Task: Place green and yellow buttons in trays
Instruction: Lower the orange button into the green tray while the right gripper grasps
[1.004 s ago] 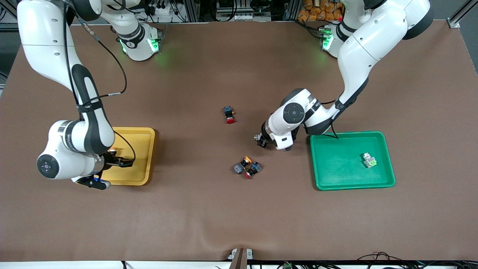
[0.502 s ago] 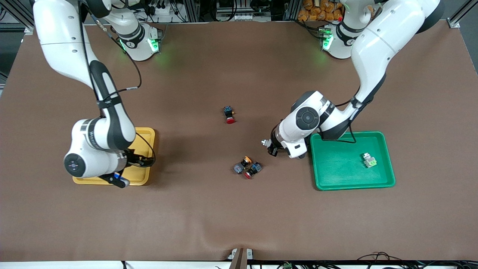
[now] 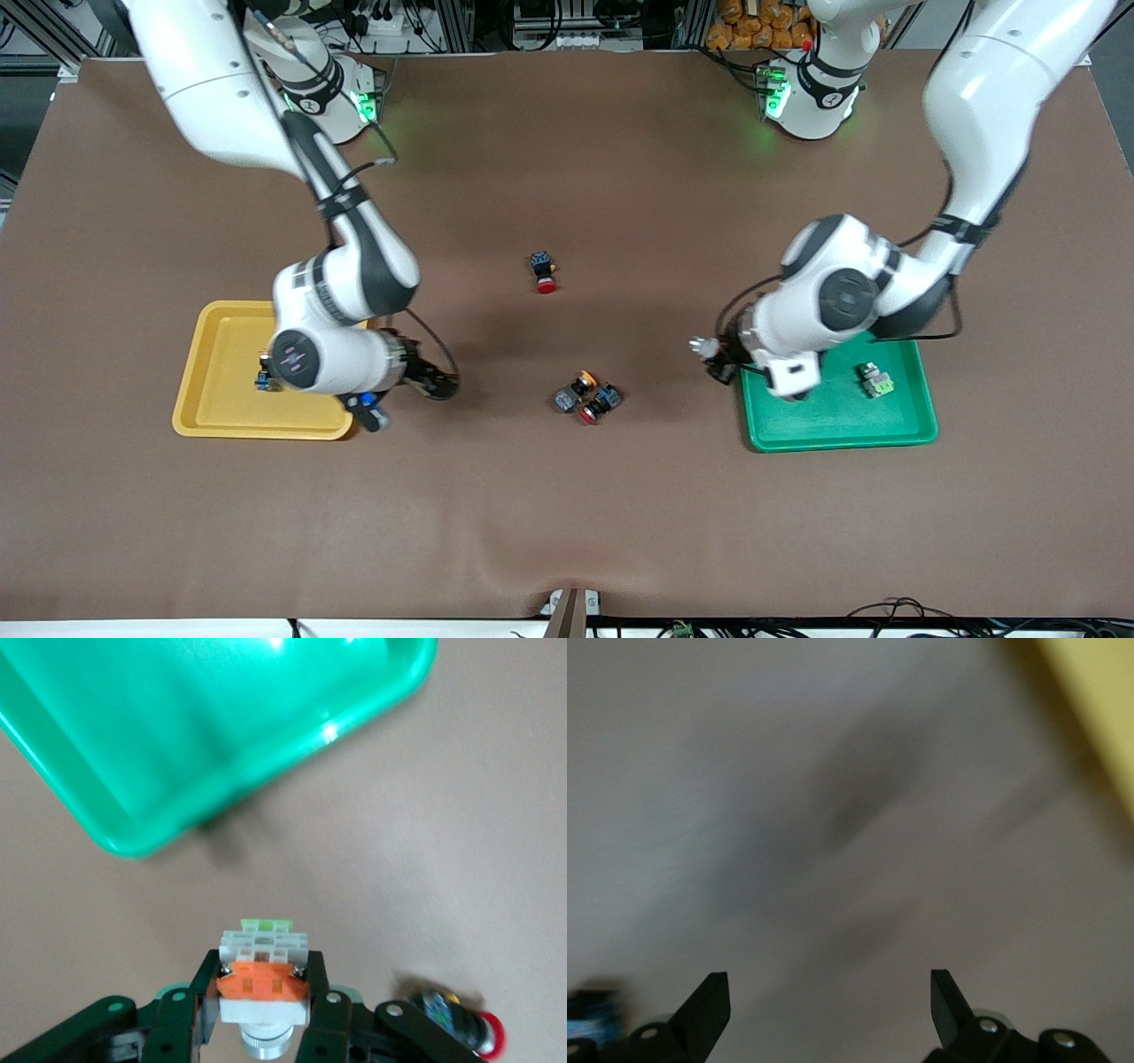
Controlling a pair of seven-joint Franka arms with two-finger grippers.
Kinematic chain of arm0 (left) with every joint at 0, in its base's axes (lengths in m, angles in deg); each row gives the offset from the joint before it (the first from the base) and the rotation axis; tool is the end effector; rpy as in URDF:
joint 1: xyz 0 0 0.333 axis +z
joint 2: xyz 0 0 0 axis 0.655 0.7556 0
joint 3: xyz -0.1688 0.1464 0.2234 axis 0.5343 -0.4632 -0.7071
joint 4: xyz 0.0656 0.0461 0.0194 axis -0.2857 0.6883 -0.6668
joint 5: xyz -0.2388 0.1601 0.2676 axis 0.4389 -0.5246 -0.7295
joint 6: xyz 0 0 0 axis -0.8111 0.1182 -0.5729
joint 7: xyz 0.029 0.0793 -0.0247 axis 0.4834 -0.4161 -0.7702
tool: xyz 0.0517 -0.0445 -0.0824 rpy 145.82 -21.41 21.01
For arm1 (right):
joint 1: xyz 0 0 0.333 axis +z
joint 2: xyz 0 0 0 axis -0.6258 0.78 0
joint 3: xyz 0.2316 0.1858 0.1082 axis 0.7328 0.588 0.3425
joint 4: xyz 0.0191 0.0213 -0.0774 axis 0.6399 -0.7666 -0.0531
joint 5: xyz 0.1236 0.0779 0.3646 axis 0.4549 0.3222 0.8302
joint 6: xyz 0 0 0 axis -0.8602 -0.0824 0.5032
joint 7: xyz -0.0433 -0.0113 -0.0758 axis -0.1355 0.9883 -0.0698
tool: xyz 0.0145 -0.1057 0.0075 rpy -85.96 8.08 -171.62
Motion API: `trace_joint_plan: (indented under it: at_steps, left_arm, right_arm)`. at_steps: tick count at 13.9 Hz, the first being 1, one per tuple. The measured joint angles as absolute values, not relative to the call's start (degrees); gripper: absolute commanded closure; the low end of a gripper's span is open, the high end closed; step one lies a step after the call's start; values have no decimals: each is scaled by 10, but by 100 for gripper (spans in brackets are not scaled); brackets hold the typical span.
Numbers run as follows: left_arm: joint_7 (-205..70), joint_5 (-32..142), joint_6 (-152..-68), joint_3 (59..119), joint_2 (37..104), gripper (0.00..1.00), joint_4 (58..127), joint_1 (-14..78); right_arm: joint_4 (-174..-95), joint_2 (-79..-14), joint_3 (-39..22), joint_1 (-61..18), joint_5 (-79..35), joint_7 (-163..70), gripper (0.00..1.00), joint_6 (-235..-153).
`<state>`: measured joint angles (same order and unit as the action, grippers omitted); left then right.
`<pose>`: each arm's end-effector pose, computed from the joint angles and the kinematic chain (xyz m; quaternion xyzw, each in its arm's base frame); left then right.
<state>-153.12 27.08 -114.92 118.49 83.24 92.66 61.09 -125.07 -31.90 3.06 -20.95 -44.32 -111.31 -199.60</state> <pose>0.6113 -0.2379 0.2931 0.8630 0.4945 -0.0962 0.0392 0.6334 0.2843 0.2547 -0.9134 0.3788 0.1313 0.0711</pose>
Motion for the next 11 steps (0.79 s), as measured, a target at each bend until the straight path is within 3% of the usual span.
trace_joint_plan:
  at_steps: [5,11]
  left_arm:
    - [-1363,270,-1120,1183,833,100,930,680]
    - [-1238,226,-1118,1143,838,100,939,726]
  right_arm:
    - [-1246,-287,32,-119,-443,-1270,0,-2157]
    - [-1122,-179,30,-63,-444,-1358,2,-2185]
